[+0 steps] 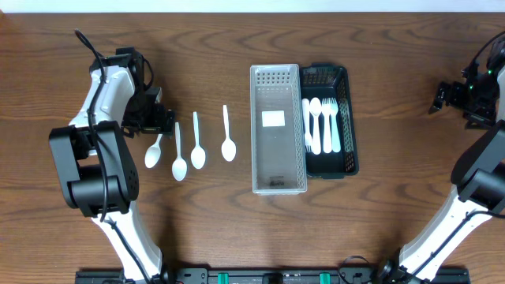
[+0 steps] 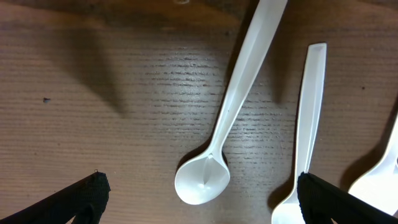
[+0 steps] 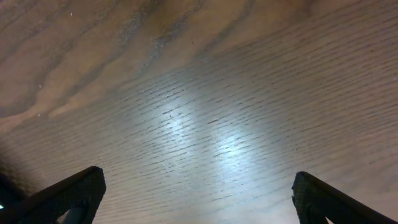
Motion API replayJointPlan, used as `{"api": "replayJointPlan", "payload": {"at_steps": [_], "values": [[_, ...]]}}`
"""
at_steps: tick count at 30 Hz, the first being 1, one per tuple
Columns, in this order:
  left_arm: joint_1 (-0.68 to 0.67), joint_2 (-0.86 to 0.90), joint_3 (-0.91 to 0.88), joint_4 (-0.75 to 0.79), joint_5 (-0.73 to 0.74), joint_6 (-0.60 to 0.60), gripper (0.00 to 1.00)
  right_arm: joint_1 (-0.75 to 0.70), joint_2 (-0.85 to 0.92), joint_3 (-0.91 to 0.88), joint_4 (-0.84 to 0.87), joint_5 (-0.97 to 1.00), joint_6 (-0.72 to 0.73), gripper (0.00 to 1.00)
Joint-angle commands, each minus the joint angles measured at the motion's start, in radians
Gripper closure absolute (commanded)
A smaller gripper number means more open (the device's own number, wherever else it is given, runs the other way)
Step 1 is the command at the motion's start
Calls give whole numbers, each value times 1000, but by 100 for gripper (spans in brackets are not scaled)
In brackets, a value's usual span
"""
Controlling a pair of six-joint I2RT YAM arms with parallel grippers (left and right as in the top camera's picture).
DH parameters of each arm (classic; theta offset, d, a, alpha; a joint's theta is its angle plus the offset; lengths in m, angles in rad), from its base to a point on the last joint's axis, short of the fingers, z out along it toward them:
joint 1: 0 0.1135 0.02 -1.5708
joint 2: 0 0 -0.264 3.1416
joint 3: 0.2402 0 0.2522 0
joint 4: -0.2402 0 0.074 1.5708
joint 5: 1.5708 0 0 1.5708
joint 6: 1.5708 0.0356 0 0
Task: Pack container
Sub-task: 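Move the left gripper over the leftmost white spoon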
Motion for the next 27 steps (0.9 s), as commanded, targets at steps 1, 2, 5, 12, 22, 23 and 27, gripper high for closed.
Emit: {"api": "replayJointPlan", "payload": {"at_steps": [1, 2, 5, 12, 22, 23, 27], "values": [[5, 5, 8, 10, -8, 13, 2, -1, -7, -1, -1, -3, 13, 1], [5, 5, 8, 15, -8, 13, 2, -1, -7, -1, 0, -3, 13, 1], [5, 5, 8, 32, -8, 9, 2, -1, -7, -1, 0, -3, 13, 1], [5, 5, 8, 43, -8, 10, 2, -1, -7, -1, 0, -3, 13, 1], [5, 5, -41, 47, -9, 18, 1, -1, -7, -1, 0, -3, 13, 1], [5, 5, -48, 49, -8, 18, 2, -1, -7, -1, 0, -3, 13, 1], [5, 5, -72, 72, -8, 18, 1, -1, -7, -1, 0, -3, 13, 1]]}}
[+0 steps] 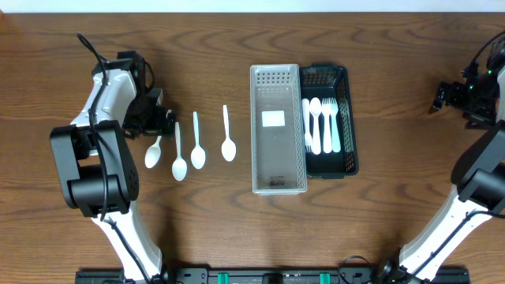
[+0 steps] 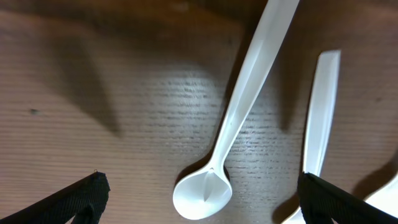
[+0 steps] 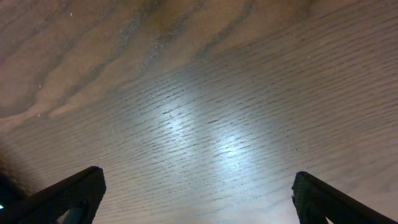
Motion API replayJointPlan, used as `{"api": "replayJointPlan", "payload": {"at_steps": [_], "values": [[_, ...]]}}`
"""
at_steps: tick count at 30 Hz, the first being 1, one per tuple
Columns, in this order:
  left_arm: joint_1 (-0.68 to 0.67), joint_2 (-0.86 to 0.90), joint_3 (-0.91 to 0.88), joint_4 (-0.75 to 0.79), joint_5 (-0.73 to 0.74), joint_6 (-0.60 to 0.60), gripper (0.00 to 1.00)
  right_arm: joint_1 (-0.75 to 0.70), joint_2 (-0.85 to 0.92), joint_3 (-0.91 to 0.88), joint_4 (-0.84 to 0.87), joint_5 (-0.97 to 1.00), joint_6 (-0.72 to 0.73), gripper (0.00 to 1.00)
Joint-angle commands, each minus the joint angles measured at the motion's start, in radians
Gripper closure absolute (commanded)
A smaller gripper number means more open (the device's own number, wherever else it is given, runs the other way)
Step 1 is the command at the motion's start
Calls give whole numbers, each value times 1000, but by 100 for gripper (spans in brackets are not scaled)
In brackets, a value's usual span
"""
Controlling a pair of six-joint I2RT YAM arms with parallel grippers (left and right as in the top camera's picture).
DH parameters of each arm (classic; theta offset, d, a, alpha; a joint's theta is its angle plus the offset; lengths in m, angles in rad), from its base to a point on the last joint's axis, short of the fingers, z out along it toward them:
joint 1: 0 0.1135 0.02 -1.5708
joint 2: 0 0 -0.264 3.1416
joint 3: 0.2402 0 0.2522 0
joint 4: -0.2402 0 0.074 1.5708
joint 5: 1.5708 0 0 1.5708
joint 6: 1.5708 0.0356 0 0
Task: Pack container
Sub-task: 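Move the left gripper over the leftmost white spoon, then lower the left gripper and grasp the spoon's handle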
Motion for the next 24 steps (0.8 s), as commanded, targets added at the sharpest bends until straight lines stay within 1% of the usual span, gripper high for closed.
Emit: {"api": "replayJointPlan", "payload": {"at_steps": [1, 2, 7, 8, 10, 12, 13, 14, 16, 24], "values": [[5, 6, -16, 15, -8, 17, 1, -1, -7, -1, 0, -3, 13, 1], [5, 6, -16, 19, -8, 17, 2, -1, -7, -1, 0, -3, 13, 1], [5, 6, -16, 38, -8, 17, 22, -1, -7, -1, 0, -3, 13, 1], [5, 5, -16, 41, -8, 18, 30, -1, -7, -1, 0, -3, 13, 1], [5, 5, -16, 40, -8, 42, 40, -1, -7, -1, 0, -3, 13, 1], [5, 6, -21, 39, -8, 69, 40, -1, -7, -1, 0, -3, 13, 1], [5, 6, -24, 40, -8, 73, 38, -1, -7, -1, 0, -3, 13, 1], [5, 6, -28, 41, -8, 74, 33, -1, -7, -1, 0, -3, 13, 1], [5, 5, -35, 45, -8, 73, 29, -1, -7, -1, 0, -3, 13, 1], [5, 6, -42, 74, -8, 74, 27, -1, -7, -1, 0, -3, 13, 1]]}}
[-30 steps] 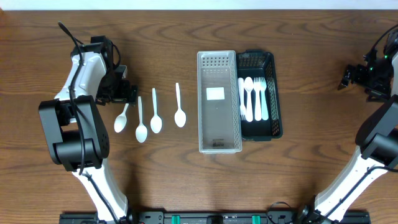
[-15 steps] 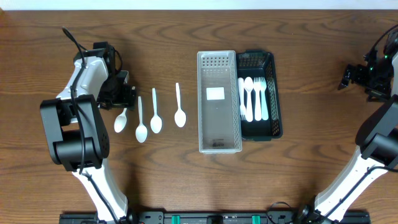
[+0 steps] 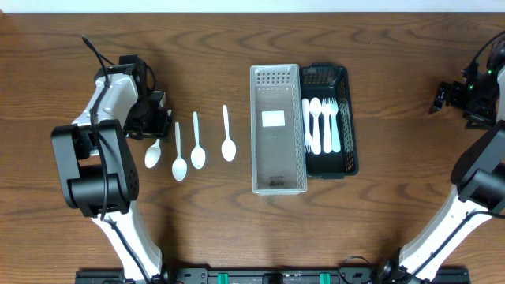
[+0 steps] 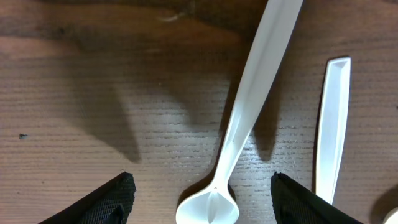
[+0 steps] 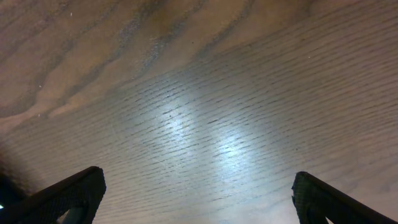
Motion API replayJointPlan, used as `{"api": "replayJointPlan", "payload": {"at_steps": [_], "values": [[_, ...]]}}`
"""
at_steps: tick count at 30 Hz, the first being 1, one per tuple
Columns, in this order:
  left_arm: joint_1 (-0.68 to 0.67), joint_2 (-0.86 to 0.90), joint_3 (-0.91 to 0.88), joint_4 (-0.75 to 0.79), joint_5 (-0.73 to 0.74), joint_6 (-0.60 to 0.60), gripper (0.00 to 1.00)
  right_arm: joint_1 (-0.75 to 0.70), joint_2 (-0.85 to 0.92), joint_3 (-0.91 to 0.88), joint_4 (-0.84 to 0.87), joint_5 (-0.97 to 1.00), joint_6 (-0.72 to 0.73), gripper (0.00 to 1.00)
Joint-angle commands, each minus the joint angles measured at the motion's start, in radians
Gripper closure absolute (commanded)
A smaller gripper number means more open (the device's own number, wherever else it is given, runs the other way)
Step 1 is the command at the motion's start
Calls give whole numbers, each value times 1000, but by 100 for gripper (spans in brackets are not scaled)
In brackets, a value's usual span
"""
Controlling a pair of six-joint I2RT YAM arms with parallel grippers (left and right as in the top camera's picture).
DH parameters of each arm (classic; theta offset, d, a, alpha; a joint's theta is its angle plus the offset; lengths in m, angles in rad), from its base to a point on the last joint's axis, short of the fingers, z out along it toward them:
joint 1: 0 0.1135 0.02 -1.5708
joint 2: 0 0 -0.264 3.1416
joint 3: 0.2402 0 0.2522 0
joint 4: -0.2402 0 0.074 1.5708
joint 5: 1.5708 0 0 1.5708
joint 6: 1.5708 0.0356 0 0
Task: Pack container
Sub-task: 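Lower the left gripper and grasp the spoon's handle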
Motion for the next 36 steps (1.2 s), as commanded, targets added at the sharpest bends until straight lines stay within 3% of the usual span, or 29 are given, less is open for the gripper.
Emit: {"api": "replayJointPlan", "payload": {"at_steps": [1, 27, 29, 31, 36], "values": [[5, 6, -7, 11, -4, 18, 27, -1, -7, -1, 0, -3, 14, 1], [5, 8, -109, 97, -4, 16, 28, -1, -7, -1, 0, -3, 14, 1], [5, 8, -110, 97, -4, 17, 36, -1, -7, -1, 0, -3, 14, 1], [5, 8, -110, 102, -4, 16, 52, -1, -7, -1, 0, -3, 14, 1], [5, 8, -110, 111, -4, 13, 75, -1, -7, -1, 0, -3, 14, 1]]}}
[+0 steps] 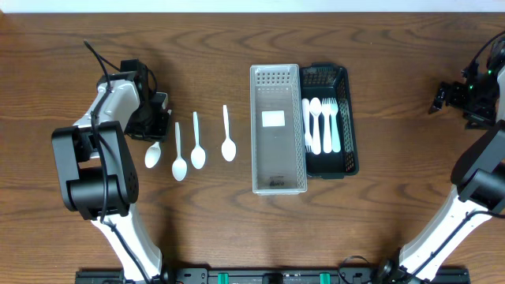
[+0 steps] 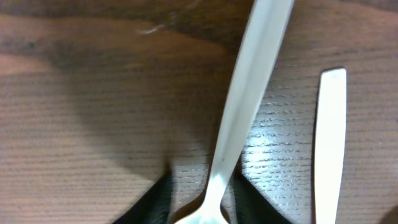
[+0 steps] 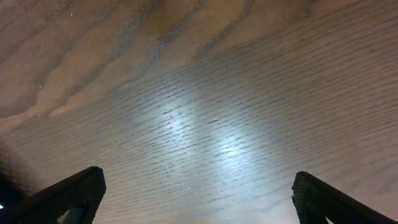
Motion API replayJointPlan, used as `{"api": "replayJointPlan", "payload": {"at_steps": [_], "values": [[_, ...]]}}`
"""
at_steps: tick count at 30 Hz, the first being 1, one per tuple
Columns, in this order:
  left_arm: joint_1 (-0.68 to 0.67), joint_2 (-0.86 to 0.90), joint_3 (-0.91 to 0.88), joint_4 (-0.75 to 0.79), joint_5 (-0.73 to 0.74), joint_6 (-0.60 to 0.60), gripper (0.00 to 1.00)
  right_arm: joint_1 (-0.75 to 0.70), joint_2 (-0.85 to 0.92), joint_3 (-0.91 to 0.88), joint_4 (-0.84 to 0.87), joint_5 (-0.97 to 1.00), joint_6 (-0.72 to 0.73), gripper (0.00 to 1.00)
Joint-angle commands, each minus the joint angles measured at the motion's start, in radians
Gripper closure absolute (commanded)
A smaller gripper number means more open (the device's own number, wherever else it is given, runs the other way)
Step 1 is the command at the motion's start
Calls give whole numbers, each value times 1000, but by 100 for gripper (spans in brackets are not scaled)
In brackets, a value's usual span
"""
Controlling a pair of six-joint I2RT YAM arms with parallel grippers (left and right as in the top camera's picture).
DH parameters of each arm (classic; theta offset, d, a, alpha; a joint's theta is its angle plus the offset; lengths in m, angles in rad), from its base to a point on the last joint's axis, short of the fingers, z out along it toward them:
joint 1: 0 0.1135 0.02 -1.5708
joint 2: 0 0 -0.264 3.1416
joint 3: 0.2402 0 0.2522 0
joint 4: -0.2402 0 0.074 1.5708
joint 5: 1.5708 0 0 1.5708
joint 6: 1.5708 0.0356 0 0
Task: Pack container
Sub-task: 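Lower the left gripper and grasp the spoon's handle, then carry the spoon with the left gripper over the gray tray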
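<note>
Four white plastic spoons lie in a row on the wood left of the baskets. My left gripper (image 1: 155, 128) (image 2: 202, 196) is down on the leftmost spoon (image 1: 153, 151) (image 2: 247, 93) and shut on its handle just above the bowl, with the spoon still lying on the table. Its black fingers (image 2: 157, 200) press both sides of the handle. An empty grey basket (image 1: 278, 183) stands mid-table, and a black basket (image 1: 349, 118) beside it holds white forks and spoons (image 1: 323, 125). My right gripper (image 1: 452, 96) (image 3: 199, 199) hangs open over bare wood at the far right.
The neighbouring spoon's handle (image 2: 329, 143) lies just right of the gripped one. Two more spoons (image 1: 197, 142) (image 1: 228, 136) lie between it and the grey basket. The table's far edge runs along the top of the overhead view.
My left gripper's fingers stood apart on either side of the leftmost spoon; now they are shut against its handle, and the wrist camera sits closer to the table. The right arm is unchanged.
My left gripper hung wide open over the leftmost spoon, its bowl in full view. Later it was lower with the fingers nearer together astride the handle. Now it is shut on that handle. The right gripper stayed open at the far right throughout.
</note>
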Motion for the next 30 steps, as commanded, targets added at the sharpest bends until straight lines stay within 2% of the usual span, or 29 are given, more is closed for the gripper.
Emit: {"api": "replayJointPlan", "payload": {"at_steps": [1, 5, 20, 30], "values": [[5, 23, -35, 10, -28, 0, 77, -1, -7, -1, 0, -3, 14, 1], [5, 23, -35, 10, -28, 0, 94, -1, -7, -1, 0, -3, 14, 1], [5, 15, 3, -11, -28, -22, 94, -1, -7, -1, 0, -3, 14, 1], [-45, -176, 177, -92, -8, -83, 94, -1, -7, -1, 0, -3, 14, 1]]}}
